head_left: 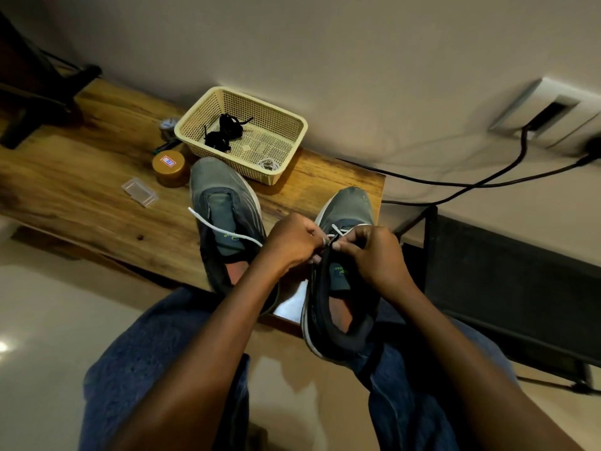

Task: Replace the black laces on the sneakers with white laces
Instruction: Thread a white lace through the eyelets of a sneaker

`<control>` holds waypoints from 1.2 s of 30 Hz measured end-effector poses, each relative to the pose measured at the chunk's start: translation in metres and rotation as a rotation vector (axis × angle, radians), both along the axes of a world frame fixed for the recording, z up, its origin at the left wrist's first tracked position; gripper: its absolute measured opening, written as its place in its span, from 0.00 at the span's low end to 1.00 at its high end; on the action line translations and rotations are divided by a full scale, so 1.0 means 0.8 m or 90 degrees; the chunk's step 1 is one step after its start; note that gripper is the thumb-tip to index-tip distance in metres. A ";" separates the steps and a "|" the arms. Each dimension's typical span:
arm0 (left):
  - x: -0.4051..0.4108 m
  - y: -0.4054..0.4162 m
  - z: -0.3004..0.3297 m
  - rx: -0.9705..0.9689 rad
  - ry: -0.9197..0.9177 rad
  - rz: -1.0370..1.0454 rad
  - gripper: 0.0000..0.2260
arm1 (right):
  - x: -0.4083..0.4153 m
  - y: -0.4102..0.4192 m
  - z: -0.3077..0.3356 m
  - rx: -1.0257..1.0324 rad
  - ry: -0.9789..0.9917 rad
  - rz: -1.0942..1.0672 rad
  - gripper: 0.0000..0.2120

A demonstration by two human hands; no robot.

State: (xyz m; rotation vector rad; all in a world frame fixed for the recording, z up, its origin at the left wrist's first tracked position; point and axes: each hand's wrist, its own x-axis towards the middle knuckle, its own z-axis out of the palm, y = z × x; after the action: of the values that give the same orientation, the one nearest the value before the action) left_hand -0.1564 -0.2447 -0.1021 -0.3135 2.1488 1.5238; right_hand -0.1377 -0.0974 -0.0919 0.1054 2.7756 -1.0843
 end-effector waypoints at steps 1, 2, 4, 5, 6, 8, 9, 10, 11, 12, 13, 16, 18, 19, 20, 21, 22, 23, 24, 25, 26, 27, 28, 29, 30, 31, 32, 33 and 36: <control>0.000 0.000 0.000 0.004 0.001 0.009 0.12 | 0.000 -0.001 0.000 -0.015 -0.002 -0.013 0.08; 0.000 0.000 0.001 0.011 -0.002 0.016 0.11 | 0.000 -0.001 0.001 -0.032 -0.006 -0.025 0.07; 0.000 0.000 0.005 0.022 -0.011 0.020 0.10 | -0.001 0.001 0.003 -0.060 -0.021 -0.038 0.04; 0.000 0.001 0.005 0.026 -0.015 0.020 0.09 | -0.001 0.002 0.005 -0.070 -0.031 -0.039 0.03; 0.001 0.001 0.007 0.029 -0.018 0.020 0.09 | -0.001 0.004 0.006 -0.077 -0.039 -0.035 0.03; 0.002 0.002 0.009 0.038 -0.030 0.020 0.09 | -0.001 0.006 0.008 -0.072 -0.047 -0.016 0.04; 0.002 0.002 0.011 0.045 -0.040 0.021 0.10 | 0.000 0.007 0.009 -0.054 -0.043 -0.004 0.05; 0.001 0.001 0.014 0.050 -0.051 0.025 0.10 | 0.000 0.008 0.009 -0.036 -0.037 0.005 0.06; 0.001 -0.001 0.018 0.054 -0.062 0.030 0.10 | 0.000 0.009 0.008 -0.021 -0.030 0.008 0.07; 0.001 -0.004 0.023 0.057 -0.072 0.040 0.10 | 0.000 0.011 0.008 -0.012 -0.024 0.010 0.08; 0.000 -0.007 0.027 0.058 -0.075 0.048 0.10 | 0.000 0.013 0.008 -0.012 -0.019 0.009 0.10; 0.004 -0.009 0.029 0.041 -0.043 0.024 0.08 | 0.000 0.016 0.008 -0.014 0.002 0.011 0.13; 0.008 -0.003 0.026 0.007 -0.015 -0.014 0.07 | -0.001 0.016 0.009 -0.009 0.013 0.014 0.15; 0.009 0.000 0.023 -0.015 -0.004 -0.023 0.07 | -0.002 0.017 0.010 -0.012 0.011 0.015 0.15; 0.009 0.003 0.023 -0.033 0.005 -0.024 0.06 | -0.004 0.018 0.011 -0.022 0.002 0.014 0.14; 0.009 0.003 0.023 -0.043 0.013 -0.016 0.06 | -0.004 0.020 0.013 -0.037 -0.010 0.011 0.14; 0.008 0.002 0.024 -0.042 0.019 0.003 0.06 | -0.005 0.022 0.015 -0.051 -0.021 0.004 0.15; 0.006 -0.001 0.026 -0.036 0.027 0.036 0.07 | -0.007 0.025 0.015 -0.059 -0.026 -0.002 0.16; 0.004 -0.004 0.028 -0.026 0.034 0.075 0.08 | -0.008 0.029 0.015 -0.060 -0.029 -0.008 0.18; 0.002 -0.008 0.029 -0.014 0.043 0.112 0.08 | -0.009 0.032 0.013 -0.058 -0.031 -0.016 0.19; 0.001 -0.010 0.030 0.000 0.047 0.133 0.07 | -0.010 0.035 0.012 -0.055 -0.035 -0.027 0.21; 0.001 -0.010 0.031 0.010 0.046 0.132 0.06 | -0.010 0.036 0.012 -0.051 -0.041 -0.041 0.24; 0.003 -0.008 0.032 0.016 0.037 0.112 0.05 | -0.010 0.036 0.013 -0.045 -0.047 -0.054 0.25; 0.005 -0.003 0.029 0.020 0.022 0.081 0.05 | -0.010 0.036 0.014 -0.039 -0.053 -0.062 0.27; 0.007 0.002 0.026 0.027 0.009 0.054 0.04 | -0.009 0.036 0.016 -0.029 -0.060 -0.066 0.28; 0.008 0.006 0.023 0.027 0.006 0.043 0.04 | -0.008 0.037 0.018 -0.018 -0.066 -0.066 0.29; 0.007 0.009 0.022 0.025 0.013 0.051 0.06 | -0.007 0.037 0.020 -0.007 -0.070 -0.062 0.29; 0.005 0.009 0.022 0.022 0.029 0.082 0.07 | -0.006 0.036 0.021 0.001 -0.070 -0.058 0.29; -0.005 -0.002 0.030 0.035 0.099 0.216 0.07 | -0.004 0.037 0.026 0.001 -0.069 -0.066 0.30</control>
State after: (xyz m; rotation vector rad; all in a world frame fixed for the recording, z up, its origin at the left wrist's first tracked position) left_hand -0.1600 -0.2464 -0.0780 -0.5821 2.2538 1.8444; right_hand -0.1409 -0.0681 -0.0715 0.3015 2.7012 -1.0662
